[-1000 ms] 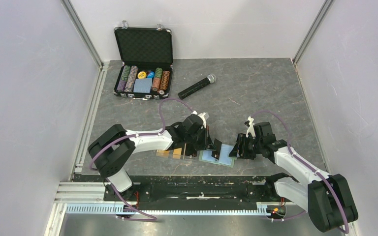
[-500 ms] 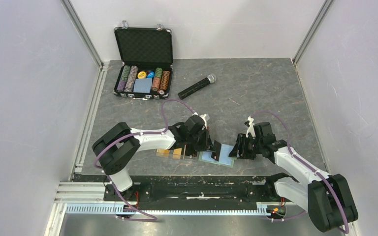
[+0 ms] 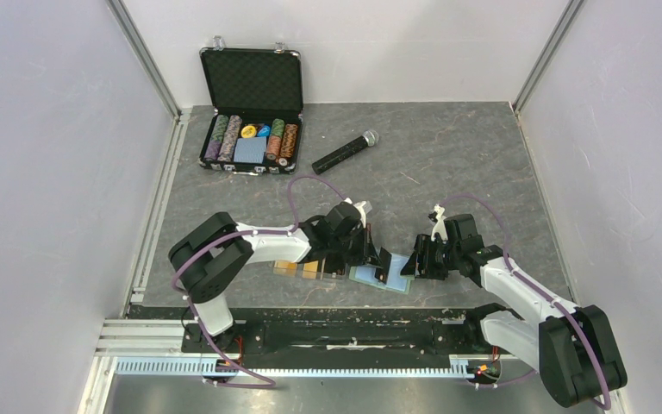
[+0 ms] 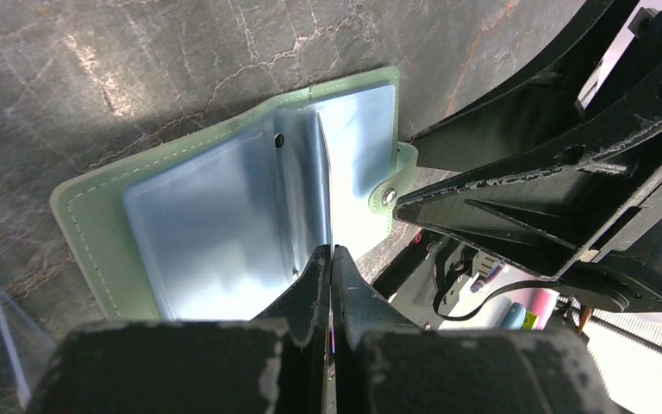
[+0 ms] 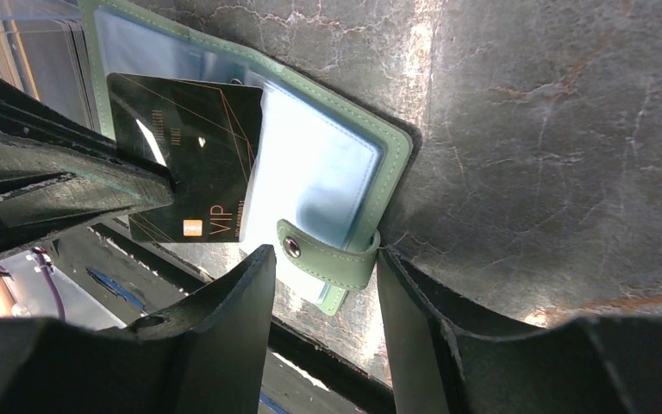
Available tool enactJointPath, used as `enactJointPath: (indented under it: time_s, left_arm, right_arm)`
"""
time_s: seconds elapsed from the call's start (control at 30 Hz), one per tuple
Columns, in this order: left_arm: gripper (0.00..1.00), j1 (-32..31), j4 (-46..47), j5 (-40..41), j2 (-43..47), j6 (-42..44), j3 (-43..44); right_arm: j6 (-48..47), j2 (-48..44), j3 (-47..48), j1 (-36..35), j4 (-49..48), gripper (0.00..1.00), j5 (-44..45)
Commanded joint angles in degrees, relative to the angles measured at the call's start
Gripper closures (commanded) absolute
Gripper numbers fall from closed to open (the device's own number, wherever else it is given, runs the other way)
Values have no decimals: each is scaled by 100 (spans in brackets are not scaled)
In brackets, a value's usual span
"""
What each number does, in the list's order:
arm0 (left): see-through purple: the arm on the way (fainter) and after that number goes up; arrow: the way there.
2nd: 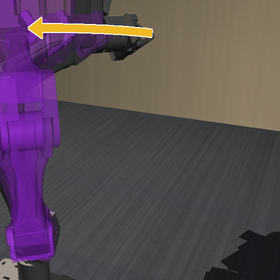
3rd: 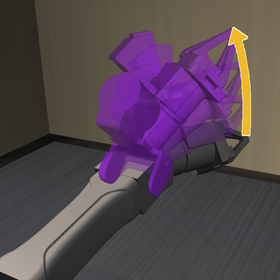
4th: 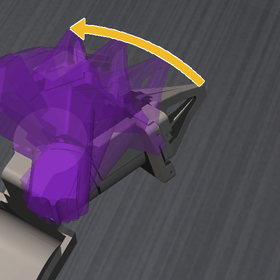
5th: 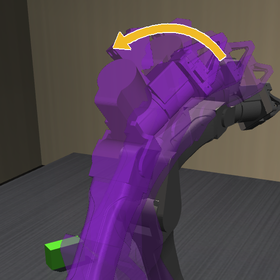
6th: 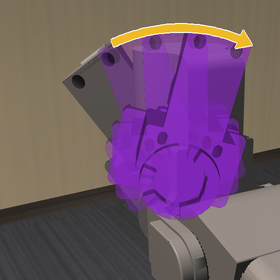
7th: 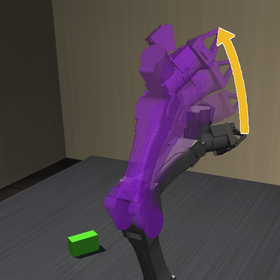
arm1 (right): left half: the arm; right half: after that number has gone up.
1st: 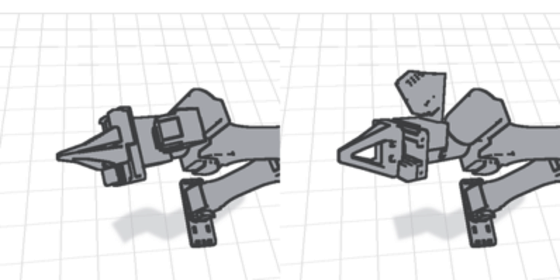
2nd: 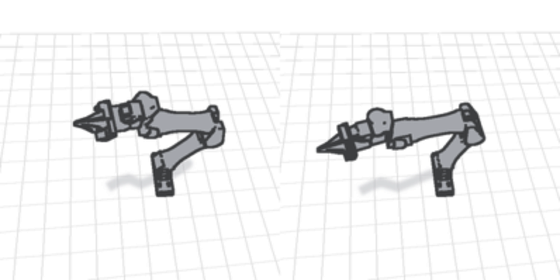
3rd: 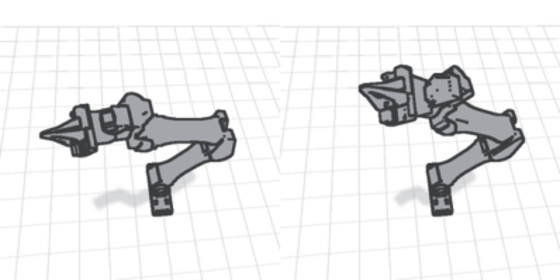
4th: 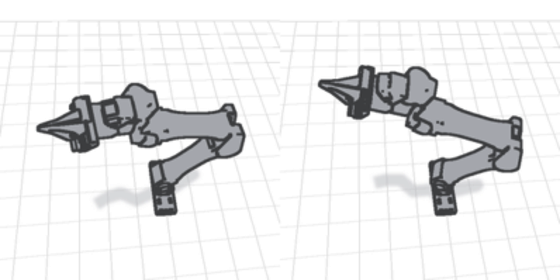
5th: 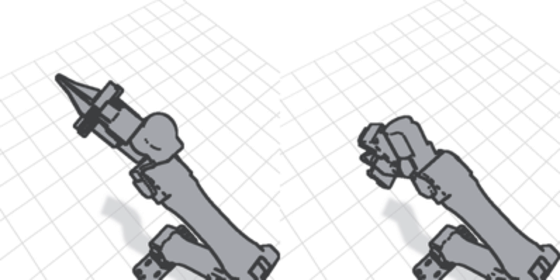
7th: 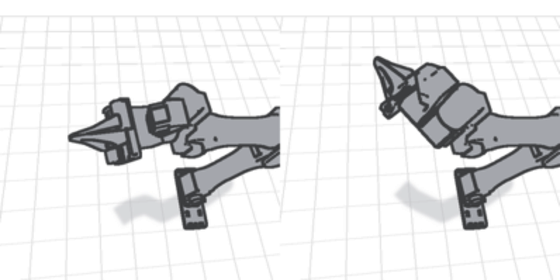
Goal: Put the credit cards into the card holder
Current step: Insert the credit card into the card holder.
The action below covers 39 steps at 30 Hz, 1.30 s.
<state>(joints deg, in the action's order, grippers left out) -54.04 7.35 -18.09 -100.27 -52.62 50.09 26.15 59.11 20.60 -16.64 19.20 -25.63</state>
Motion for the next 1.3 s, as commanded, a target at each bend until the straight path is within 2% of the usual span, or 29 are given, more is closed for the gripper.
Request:
enactJointPath:
  time_s: [0.0,0.37,0.6,0.9,1.27]
  left_arm:
    - [98,-52,529,-219,-124,-221,18]
    - [98,-54,261,-182,-210,-203,71]
    - [98,-52,-355,262,18,-253,90]
    - [98,-68,-634,518,172,-373,19]
    - [98,-123,-437,80,-177,-337,253]
  right_arm:
    - [69,6,-43,-5,-189,51,-117]
    - [91,13,-47,-6,-234,51,-162]
    - [85,24,-39,-6,-244,51,-168]
    - [90,25,-30,-5,-242,51,-180]
    - [77,88,36,-5,-246,51,-199]
